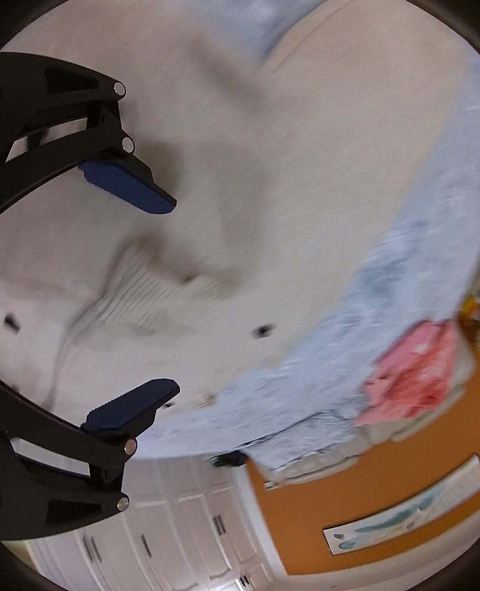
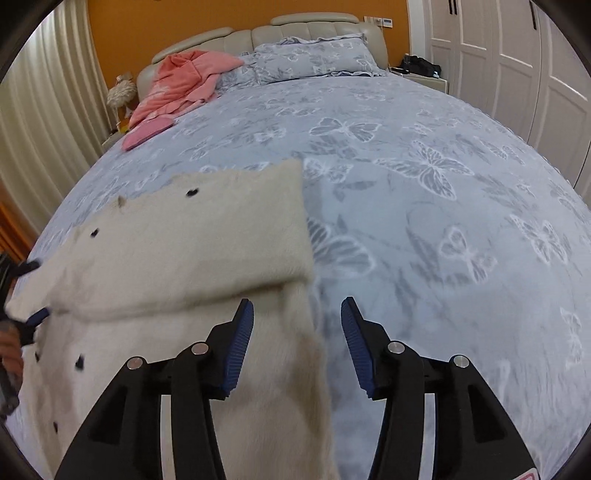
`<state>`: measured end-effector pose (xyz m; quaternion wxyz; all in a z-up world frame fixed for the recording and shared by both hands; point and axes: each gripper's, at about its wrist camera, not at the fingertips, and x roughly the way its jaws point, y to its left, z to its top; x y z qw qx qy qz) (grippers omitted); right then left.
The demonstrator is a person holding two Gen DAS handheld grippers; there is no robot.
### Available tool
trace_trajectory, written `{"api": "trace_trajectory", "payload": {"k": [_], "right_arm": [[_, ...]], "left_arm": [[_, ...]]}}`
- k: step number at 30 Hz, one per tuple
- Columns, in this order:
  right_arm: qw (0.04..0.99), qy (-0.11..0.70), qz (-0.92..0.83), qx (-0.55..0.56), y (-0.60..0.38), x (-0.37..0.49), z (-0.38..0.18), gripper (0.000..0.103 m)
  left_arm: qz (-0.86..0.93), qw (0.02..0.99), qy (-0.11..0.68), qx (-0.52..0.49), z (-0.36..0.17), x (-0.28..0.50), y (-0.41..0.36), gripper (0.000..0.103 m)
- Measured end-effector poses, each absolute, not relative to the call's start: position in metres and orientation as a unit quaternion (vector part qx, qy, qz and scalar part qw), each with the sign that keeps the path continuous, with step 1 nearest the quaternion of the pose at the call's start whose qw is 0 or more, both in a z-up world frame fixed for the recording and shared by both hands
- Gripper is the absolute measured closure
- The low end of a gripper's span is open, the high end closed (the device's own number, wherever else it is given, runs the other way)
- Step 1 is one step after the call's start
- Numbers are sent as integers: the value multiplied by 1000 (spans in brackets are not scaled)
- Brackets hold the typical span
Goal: Fold small clothes
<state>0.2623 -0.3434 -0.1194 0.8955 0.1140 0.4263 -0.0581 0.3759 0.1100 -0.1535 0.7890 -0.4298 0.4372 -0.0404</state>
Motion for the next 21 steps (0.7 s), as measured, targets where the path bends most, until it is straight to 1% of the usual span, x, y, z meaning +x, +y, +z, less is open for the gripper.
{"api": "trace_trajectory", "payload": {"k": [1,2,3,4,6,8,9,10,11,12,14,15,16,17,21], "right_arm": [[893,430,-55,118,-340,256,-119,54],[892,432,-53,122,-337,255,-121,54],[888,438,-49,132,-334,249,-122,54],[885,442,-46,140,-332,245,-123,53],[882,446,-36,146,-324,235,-123,53],[884,446,-29,136,-315,230,-123,49],[883,449,-24,132,-310,228,-125,48],[882,453,-20,125,-304,227,-127,48],[881,456,-16,121,-300,225,-128,48],[880,460,-9,120,-295,223,-129,48],[879,462,1,122,-287,219,-128,48],[878,462,6,125,-284,217,-127,48],[877,463,10,129,-281,214,-127,47],[875,466,13,132,-278,212,-126,47],[869,480,19,124,-265,206,-128,47]], "left_arm": [[-40,783,445,-433,-158,379,104,26],[-41,782,448,-432,-162,383,99,58],[-36,786,454,-418,-165,389,94,96],[-32,788,457,-410,-164,392,93,93],[-37,807,420,-413,-147,391,102,94],[-41,837,389,-384,-123,390,113,92],[-37,844,387,-370,-118,390,120,88],[-28,851,384,-356,-113,386,131,81],[-10,858,380,-346,-110,379,148,60],[10,862,372,-343,-109,374,166,37],[58,872,339,-347,-101,350,212,21],[89,874,319,-356,-98,335,244,17],[120,871,304,-368,-98,321,275,16],[166,858,293,-387,-101,306,315,16],[290,795,264,-462,-122,267,429,16]]}}
